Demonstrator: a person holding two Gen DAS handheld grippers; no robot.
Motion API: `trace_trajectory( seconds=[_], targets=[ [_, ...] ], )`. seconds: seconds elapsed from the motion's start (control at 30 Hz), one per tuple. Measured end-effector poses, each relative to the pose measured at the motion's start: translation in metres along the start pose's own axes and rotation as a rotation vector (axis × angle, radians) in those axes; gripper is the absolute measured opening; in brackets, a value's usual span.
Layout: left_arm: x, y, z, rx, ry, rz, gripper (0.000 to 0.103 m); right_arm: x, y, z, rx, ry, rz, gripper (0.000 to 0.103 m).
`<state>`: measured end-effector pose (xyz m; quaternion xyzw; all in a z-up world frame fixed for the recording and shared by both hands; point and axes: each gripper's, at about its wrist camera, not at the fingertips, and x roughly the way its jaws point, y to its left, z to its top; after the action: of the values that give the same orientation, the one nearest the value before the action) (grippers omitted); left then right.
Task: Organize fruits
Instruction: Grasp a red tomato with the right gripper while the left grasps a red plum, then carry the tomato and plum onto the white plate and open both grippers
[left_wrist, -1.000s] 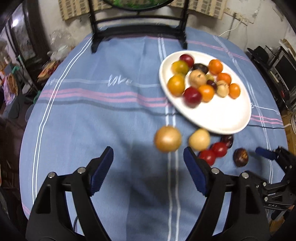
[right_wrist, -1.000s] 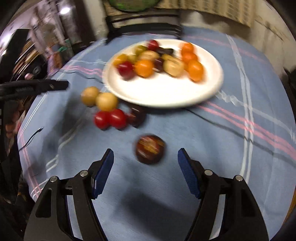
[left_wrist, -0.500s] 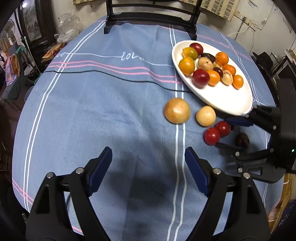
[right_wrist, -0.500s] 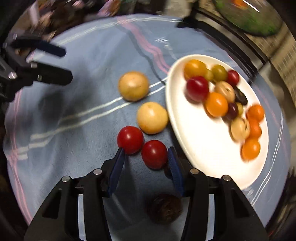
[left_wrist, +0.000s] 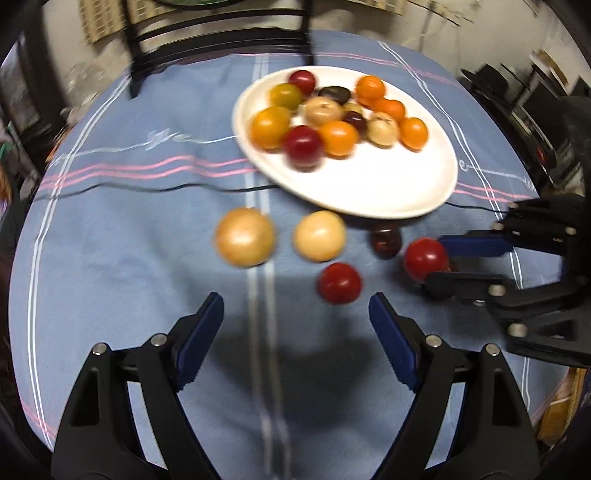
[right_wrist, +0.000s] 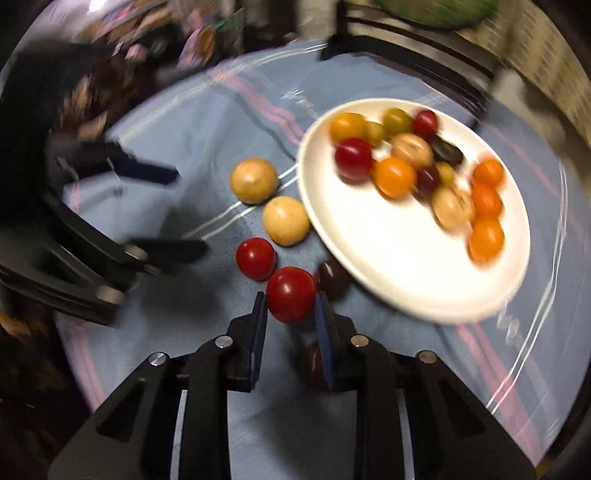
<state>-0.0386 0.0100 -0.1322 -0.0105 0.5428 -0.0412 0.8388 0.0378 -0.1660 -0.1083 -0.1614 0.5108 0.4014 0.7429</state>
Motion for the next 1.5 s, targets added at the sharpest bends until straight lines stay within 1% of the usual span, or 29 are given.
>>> trace_trajectory(
  seconds=[0.1,0.13,0.17,0.2,0.23,0.27,0.3,0.37,0.43,0.53,0.63,0.73,0.87,1.0,1.2,1.37,1.5],
  targets=[
    [0.015,-0.014,0.006,0.034,0.005,0.002,0.074,-0.016,-0.014,-0.02,0.123,-0.042,0.017,0.026],
    [0.02,-0.017,0.007,0.042,0.011,0.008,0.072,-0.02,-0.016,-0.026,0.145,-0.048,0.019,0.026],
    [0.027,-0.019,0.009,0.048,0.02,0.011,0.065,-0.022,-0.017,-0.031,0.163,-0.051,0.016,0.026],
    [0.03,-0.02,0.009,0.049,0.026,0.005,0.052,-0.023,-0.018,-0.037,0.18,-0.053,0.015,0.026],
    [0.035,-0.02,0.01,0.049,0.036,0.0,0.044,-0.023,-0.018,-0.04,0.194,-0.054,0.015,0.026],
    [0.039,-0.02,0.01,0.049,0.053,-0.034,0.033,-0.023,-0.018,-0.043,0.205,-0.055,0.011,0.026],
    [0.038,-0.023,0.009,0.065,0.054,-0.04,0.03,-0.023,-0.016,-0.048,0.221,-0.056,0.009,0.026],
    [0.033,-0.026,0.005,0.106,0.038,-0.017,0.03,-0.025,-0.016,-0.054,0.244,-0.065,0.008,0.026],
    [0.025,-0.023,0.002,0.106,0.029,-0.031,0.03,-0.028,-0.016,-0.06,0.27,-0.081,0.012,0.026],
    [0.009,-0.018,-0.002,0.11,0.0,-0.029,0.03,-0.029,-0.015,-0.064,0.308,-0.103,0.019,0.026],
    [-0.002,-0.014,-0.004,0.11,-0.015,-0.008,0.03,-0.026,-0.008,-0.068,0.35,-0.122,0.044,0.026],
    [-0.008,-0.01,-0.009,0.114,-0.022,0.017,0.03,-0.023,-0.002,-0.074,0.44,-0.162,0.096,0.026],
    [-0.015,-0.008,-0.012,0.132,-0.029,0.035,0.03,-0.021,0.01,-0.082,0.511,-0.189,0.117,0.026],
    [-0.024,-0.009,-0.011,0.155,-0.058,0.039,0.03,-0.022,0.02,-0.084,0.521,-0.193,0.113,0.026],
    [-0.042,-0.01,-0.005,0.172,-0.111,0.034,0.03,-0.031,0.024,-0.085,0.541,-0.22,0.099,0.026],
    [-0.05,-0.006,-0.001,0.168,-0.134,0.023,0.03,-0.033,0.028,-0.084,0.546,-0.226,0.1,0.026],
    [-0.052,0.0,0.001,0.162,-0.137,0.025,0.03,-0.033,0.03,-0.08,0.542,-0.226,0.099,0.026]
  ],
)
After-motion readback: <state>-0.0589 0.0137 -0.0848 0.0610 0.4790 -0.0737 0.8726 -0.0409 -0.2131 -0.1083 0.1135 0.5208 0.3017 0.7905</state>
